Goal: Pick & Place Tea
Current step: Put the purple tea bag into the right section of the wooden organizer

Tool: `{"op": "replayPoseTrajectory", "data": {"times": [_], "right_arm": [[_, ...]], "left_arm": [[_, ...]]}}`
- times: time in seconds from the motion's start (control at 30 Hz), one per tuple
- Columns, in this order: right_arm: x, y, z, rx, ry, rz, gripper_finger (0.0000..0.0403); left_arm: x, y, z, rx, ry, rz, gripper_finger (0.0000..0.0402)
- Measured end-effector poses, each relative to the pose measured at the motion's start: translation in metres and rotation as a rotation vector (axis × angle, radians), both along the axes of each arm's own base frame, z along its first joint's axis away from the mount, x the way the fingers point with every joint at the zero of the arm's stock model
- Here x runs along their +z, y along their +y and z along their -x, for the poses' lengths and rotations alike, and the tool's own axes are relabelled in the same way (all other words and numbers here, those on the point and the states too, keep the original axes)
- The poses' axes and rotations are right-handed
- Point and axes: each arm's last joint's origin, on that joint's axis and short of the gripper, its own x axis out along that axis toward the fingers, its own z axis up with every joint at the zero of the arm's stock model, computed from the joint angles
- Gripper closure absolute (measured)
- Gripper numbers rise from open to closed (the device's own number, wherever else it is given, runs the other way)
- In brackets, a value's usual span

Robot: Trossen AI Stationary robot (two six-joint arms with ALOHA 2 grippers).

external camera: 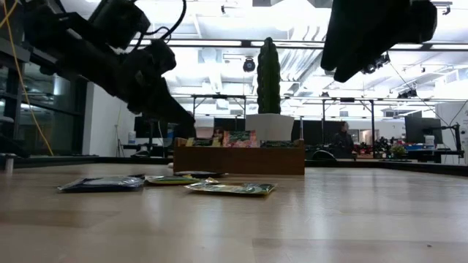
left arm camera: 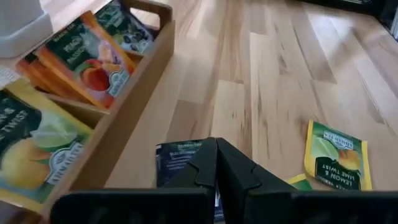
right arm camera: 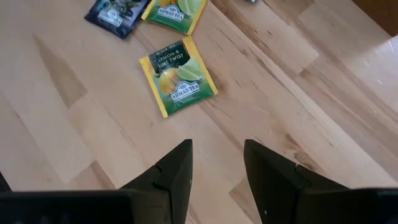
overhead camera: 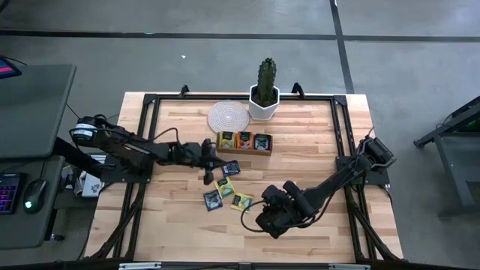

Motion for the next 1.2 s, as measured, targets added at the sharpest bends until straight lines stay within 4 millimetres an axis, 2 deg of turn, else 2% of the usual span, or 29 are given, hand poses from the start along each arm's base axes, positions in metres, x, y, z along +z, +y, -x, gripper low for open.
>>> {"op": "replayPoseTrajectory", "data": {"times": [0.2, 0.5, 0.67, 0.77, 1.2], "right_arm": [[0.0, 0.002, 0.0, -0.018, -0.022, 0.001, 0.0263], [0.001, 0.003, -0.002, -0.019, -0.045, -0.015, 0.0263], [0.001, 0.003, -0.002, -0.019, -0.049, -0.02, 0.0263], [0.001, 0.003, -0.002, -0.018, -0.049, -0.022, 0.0263], [0.001, 0.004, -0.003, -0.018, -0.052, -0.032, 0.0263]], "left_arm": [[-0.009, -0.013, -0.007, 0.018, 0.084, -0.048, 0.0401], [-0.009, -0.013, -0.038, 0.051, 0.296, -0.136, 0.0401], [-0.012, -0.014, -0.045, 0.039, 0.382, -0.155, 0.0401], [-0.02, -0.013, -0.043, 0.053, 0.465, -0.163, 0.0401], [-0.036, -0.018, -0.051, -0.064, 0.481, -0.063, 0.0401]]}}
